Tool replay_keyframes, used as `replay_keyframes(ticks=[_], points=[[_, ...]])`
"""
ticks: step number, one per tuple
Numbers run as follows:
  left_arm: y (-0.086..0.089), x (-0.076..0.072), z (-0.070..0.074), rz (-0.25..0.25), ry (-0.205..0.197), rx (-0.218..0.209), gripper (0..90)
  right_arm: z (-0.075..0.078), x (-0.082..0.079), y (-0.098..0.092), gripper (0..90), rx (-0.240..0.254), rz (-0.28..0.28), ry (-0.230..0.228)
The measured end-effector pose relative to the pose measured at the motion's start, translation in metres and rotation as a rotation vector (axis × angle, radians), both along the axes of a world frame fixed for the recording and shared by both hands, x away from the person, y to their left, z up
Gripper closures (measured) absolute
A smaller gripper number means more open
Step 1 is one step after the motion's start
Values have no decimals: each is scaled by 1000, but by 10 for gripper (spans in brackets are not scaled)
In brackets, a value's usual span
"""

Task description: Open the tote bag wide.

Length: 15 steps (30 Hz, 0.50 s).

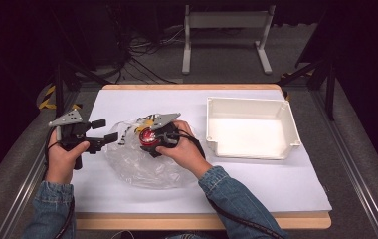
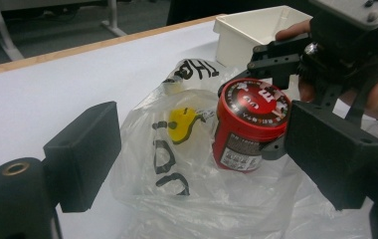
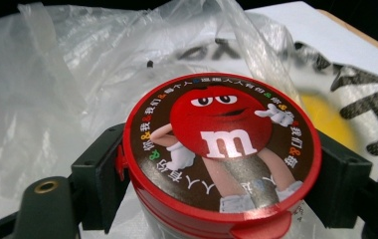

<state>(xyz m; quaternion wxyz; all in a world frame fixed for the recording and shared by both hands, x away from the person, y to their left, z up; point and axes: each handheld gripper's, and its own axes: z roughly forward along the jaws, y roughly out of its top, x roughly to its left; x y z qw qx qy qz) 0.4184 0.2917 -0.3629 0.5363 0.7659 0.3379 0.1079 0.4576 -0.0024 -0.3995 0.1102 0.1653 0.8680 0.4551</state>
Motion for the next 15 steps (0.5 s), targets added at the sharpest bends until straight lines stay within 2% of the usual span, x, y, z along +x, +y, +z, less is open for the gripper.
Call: replay_keyframes(ticks=[12, 15], points=[[3, 0, 0, 8, -1, -5, 149, 24, -2, -4, 218, 20, 4, -17], [5, 1, 0, 12, 12, -10, 132, 29, -3, -7, 219, 26, 4, -15]])
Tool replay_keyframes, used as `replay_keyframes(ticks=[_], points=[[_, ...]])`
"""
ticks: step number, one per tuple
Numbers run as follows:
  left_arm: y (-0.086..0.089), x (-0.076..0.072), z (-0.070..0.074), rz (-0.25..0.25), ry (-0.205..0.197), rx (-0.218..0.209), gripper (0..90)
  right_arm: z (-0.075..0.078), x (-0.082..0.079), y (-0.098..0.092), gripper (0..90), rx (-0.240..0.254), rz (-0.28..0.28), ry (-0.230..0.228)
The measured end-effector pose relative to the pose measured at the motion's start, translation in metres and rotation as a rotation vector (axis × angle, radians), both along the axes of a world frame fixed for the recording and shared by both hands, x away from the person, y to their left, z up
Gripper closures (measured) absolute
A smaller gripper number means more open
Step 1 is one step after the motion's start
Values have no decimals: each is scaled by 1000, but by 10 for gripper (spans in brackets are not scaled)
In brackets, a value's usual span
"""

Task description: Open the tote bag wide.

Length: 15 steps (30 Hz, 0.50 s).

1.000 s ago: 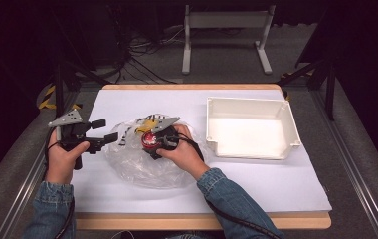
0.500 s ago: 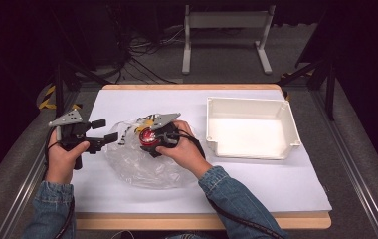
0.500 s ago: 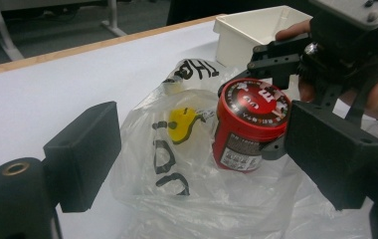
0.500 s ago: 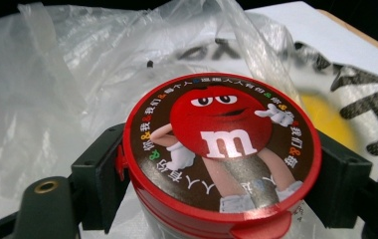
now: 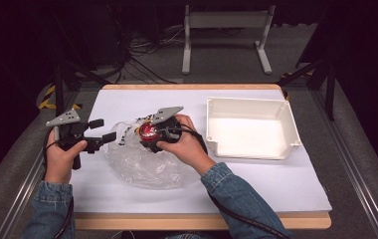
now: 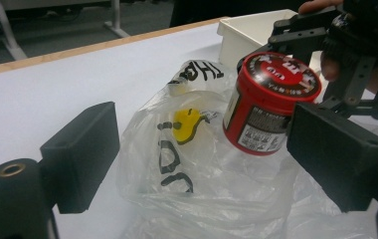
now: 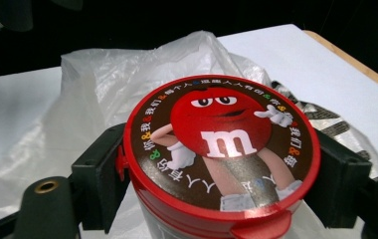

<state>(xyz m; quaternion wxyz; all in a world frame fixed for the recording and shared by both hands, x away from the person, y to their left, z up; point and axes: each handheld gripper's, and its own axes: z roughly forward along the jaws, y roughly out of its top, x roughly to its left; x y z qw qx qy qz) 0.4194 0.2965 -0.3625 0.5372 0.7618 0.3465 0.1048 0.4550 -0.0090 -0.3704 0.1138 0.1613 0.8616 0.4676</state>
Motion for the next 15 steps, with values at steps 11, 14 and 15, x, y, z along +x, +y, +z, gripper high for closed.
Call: replay_keyframes(ticks=[11, 14, 15], points=[[2, 2, -1, -3, -4, 5, 81, 24, -3, -13, 220, 17, 2, -4], [2, 2, -1, -3, -3, 6, 75, 29, -4, -18, 221, 17, -3, -3], [2, 2, -1, -4, -1, 9, 74, 31, -3, -20, 221, 16, -3, -5]])
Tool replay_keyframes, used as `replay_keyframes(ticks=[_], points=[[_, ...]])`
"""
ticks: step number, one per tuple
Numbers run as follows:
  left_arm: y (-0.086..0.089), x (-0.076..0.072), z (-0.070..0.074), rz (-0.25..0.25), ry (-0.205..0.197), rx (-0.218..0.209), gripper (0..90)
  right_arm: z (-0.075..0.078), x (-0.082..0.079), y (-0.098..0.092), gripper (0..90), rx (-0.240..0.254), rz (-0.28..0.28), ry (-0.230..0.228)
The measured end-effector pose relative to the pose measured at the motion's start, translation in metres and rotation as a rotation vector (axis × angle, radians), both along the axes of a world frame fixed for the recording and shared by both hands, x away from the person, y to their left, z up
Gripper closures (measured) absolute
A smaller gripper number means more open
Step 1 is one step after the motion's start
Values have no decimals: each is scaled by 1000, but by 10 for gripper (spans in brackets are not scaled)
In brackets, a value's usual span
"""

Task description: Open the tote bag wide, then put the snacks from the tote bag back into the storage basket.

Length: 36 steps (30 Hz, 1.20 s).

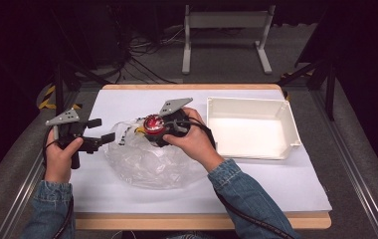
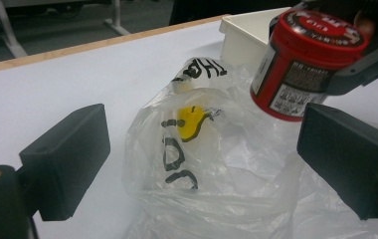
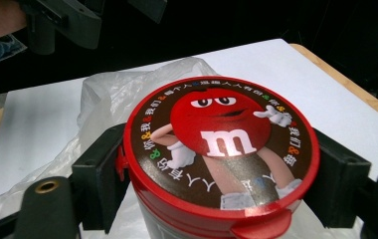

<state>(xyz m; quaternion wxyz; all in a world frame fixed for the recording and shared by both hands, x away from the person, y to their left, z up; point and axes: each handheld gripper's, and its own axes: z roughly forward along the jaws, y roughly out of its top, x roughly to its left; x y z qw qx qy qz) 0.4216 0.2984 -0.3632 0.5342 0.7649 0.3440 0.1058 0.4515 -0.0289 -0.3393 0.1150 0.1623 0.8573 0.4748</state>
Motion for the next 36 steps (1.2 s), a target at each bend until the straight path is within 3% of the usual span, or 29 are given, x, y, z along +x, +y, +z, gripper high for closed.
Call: replay_keyframes(ticks=[8, 16, 19, 24, 27, 36], points=[[0, 0, 0, -3, 4, 3, 68, 12, 0, -13, 222, 34, 4, 3], [3, 0, -4, -30, 7, -2, 31, 24, -3, -32, 222, 29, -25, 3], [5, -3, -5, -78, 8, -10, 24, 31, -2, -44, 221, 12, -58, -15], [7, -5, -7, -52, -13, 0, 34, 35, 0, -54, 221, 15, -78, -14], [8, -9, -9, -69, -22, -23, 34, 39, 2, -64, 221, 18, -98, -18], [9, -9, -9, -66, -16, 9, 37, 47, 15, -92, 221, 26, -167, -32]])
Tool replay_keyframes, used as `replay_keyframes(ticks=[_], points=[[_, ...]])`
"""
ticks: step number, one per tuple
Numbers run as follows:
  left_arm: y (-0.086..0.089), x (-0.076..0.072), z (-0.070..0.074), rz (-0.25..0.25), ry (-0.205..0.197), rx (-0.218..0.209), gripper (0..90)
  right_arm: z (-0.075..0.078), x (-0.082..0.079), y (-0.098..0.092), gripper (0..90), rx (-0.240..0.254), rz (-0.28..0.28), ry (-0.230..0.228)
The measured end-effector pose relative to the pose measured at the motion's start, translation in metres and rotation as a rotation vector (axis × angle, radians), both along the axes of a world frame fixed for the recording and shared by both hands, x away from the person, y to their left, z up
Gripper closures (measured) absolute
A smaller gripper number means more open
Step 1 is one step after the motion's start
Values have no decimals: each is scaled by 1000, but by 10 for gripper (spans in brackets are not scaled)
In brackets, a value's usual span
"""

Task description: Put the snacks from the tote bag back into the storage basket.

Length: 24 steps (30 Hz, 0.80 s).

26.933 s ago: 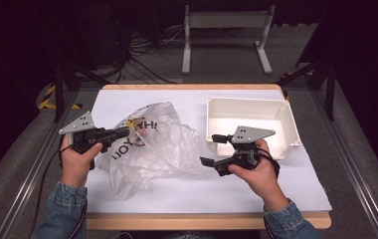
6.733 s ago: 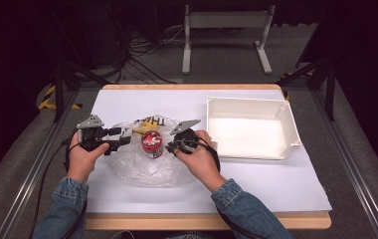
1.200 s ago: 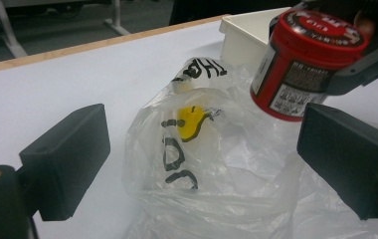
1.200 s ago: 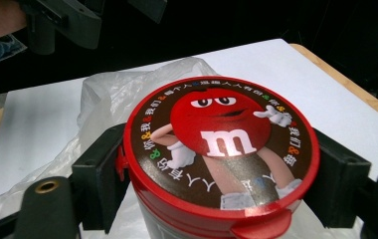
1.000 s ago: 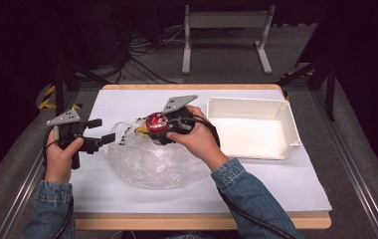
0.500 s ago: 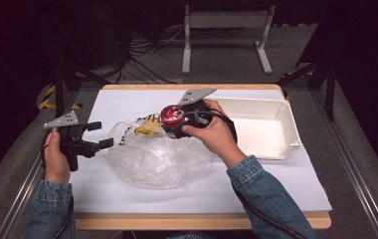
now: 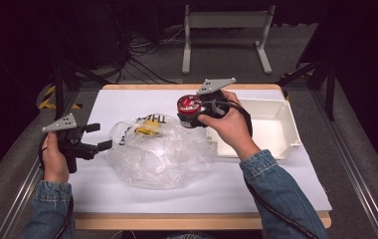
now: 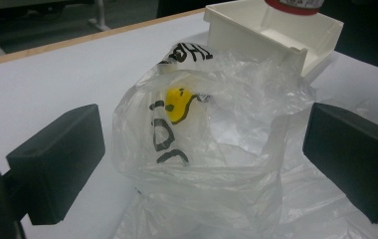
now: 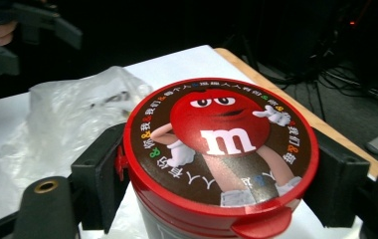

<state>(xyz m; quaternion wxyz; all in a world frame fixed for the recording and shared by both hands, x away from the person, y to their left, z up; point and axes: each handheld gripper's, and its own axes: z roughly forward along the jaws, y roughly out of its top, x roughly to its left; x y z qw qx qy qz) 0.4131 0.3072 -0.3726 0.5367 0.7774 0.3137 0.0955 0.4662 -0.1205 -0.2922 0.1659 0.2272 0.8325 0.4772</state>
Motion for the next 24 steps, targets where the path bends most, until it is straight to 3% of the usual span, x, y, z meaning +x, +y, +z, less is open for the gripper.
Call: replay_keyframes(ticks=[3, 11, 20, 24], points=[[0, 1, 0, -13, 12, -21, 38, 1, 6, -10, 221, 0, -24, -9], [0, 3, 0, 15, 23, -18, 42, 2, 18, -30, 221, -1, -69, -18], [1, 5, -1, 28, 30, -12, 42, -4, 31, -49, 221, -10, -111, -20], [0, 5, -2, 28, 32, 11, 42, -6, 35, -56, 220, -12, -121, -19]])
